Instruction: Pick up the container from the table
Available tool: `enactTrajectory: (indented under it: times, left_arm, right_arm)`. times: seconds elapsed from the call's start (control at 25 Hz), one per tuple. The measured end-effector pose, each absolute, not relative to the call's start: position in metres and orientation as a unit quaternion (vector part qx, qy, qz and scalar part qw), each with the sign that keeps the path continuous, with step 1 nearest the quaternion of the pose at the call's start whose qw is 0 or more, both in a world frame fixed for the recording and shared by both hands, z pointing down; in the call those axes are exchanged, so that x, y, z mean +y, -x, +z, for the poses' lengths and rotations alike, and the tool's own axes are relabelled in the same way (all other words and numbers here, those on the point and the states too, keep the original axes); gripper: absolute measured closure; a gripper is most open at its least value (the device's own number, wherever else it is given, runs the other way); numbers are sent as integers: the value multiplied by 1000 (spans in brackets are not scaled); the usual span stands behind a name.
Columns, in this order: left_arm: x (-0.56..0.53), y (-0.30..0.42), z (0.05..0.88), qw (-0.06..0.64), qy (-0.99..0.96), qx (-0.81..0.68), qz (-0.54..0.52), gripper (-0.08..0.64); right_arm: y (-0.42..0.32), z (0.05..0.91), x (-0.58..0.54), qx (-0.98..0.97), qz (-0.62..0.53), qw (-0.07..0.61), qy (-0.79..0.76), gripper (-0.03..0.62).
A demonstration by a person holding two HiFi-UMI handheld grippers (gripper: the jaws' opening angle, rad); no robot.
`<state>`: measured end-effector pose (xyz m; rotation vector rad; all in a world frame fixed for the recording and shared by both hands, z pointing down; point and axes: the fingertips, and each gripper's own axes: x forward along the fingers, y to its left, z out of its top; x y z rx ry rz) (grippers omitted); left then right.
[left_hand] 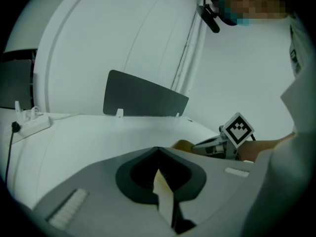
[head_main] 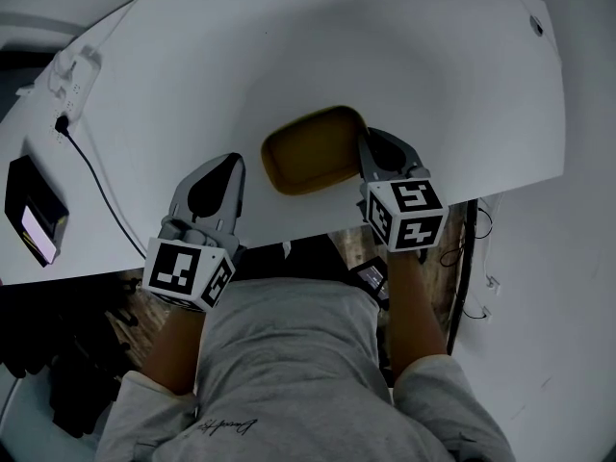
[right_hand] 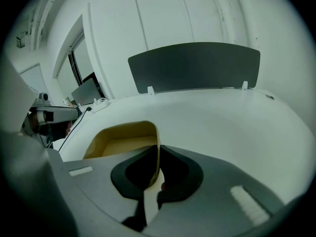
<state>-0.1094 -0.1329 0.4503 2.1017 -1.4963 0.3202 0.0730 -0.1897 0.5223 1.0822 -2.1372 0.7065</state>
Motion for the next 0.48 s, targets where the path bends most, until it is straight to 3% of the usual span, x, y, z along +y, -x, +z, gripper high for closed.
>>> enactTrajectory:
  times: [0.48]
  left_arm:
    - [-129, 110, 431, 253, -784, -556, 108, 565]
  right_arm:
    - [-80, 499, -182, -813, 263, 304, -420, 568]
